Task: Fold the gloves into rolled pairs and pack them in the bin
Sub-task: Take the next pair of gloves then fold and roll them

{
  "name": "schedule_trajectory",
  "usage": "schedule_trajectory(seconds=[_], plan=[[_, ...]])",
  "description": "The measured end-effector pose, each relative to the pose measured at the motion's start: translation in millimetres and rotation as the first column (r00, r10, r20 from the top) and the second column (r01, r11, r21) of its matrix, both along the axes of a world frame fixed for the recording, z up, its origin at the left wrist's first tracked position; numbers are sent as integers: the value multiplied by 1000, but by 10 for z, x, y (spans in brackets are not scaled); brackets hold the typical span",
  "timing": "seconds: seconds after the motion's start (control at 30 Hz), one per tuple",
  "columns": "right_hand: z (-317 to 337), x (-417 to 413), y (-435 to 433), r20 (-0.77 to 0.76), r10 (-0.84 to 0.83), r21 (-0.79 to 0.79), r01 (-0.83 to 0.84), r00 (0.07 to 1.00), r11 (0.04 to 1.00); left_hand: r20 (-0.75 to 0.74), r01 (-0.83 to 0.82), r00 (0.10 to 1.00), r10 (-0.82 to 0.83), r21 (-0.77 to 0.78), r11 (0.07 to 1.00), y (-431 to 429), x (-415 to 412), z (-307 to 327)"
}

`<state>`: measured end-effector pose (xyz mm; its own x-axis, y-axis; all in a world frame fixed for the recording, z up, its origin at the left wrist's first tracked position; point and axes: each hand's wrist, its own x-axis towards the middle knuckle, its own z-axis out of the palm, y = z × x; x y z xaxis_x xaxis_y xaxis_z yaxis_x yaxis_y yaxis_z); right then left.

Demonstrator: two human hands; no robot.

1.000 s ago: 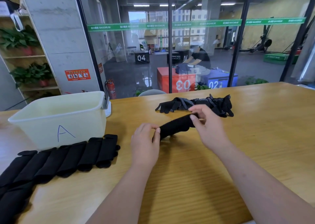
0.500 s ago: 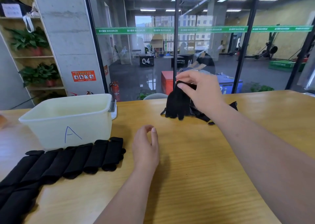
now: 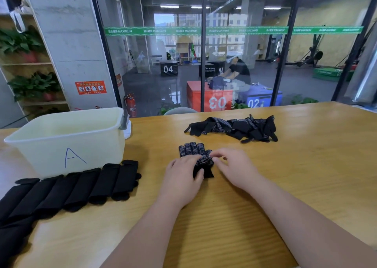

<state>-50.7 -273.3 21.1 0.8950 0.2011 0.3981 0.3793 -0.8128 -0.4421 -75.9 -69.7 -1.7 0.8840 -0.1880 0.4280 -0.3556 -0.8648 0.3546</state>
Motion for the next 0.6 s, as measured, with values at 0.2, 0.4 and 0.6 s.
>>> schedule_trajectory(seconds=[0.2, 0.4, 0.6], plan=[[-186, 424, -364, -54, -278, -352, 242, 959, 904, -62, 2, 998, 3, 77, 997, -30, 79, -47], [-179, 775, -620, -161, -483, -406, 389, 861, 827, -79, 29, 997, -20, 109, 994, -46, 73, -28], [-207, 807, -615, -30, -514, -465, 443, 858, 767, -80, 45, 996, -36, 125, 991, -52, 64, -11]])
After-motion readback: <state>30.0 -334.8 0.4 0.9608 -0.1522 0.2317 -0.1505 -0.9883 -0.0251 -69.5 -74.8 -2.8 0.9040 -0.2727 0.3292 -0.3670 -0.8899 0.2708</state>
